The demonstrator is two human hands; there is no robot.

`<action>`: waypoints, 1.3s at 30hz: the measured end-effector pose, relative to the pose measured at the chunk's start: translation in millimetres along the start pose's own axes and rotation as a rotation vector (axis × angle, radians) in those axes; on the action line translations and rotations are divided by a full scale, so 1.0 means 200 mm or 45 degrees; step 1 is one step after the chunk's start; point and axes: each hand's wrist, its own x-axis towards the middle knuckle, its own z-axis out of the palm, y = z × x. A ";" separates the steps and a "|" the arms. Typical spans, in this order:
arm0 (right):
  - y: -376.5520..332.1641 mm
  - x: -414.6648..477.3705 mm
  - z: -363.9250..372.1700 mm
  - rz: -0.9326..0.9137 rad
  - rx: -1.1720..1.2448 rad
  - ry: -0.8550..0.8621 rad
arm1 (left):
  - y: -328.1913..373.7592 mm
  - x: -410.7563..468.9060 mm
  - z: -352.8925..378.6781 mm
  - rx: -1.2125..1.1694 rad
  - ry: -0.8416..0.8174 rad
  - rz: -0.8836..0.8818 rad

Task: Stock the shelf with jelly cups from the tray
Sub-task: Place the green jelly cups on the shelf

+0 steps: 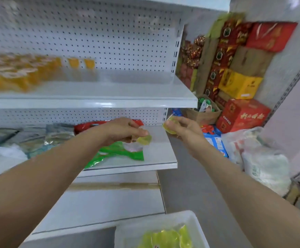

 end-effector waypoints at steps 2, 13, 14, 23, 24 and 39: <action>-0.15 0.07 0.08 -0.089 -0.070 -0.002 | 0.10 0.01 -0.14 0.062 0.108 0.034; -0.52 0.63 0.57 -0.220 -0.194 -0.087 | 0.41 0.19 -0.94 0.495 0.214 -0.025; -0.52 0.69 0.63 -0.210 -0.191 -0.073 | 0.40 0.22 -1.02 0.537 0.233 -0.042; -0.49 1.19 1.23 -0.155 -0.253 -0.070 | 0.36 0.44 -1.74 0.835 0.464 -0.100; -0.48 1.24 1.29 -0.138 -0.225 -0.073 | 0.35 0.47 -1.81 0.842 0.486 -0.084; -0.35 1.79 1.72 -0.167 -0.546 -0.111 | 0.11 0.91 -2.08 1.143 0.432 -0.172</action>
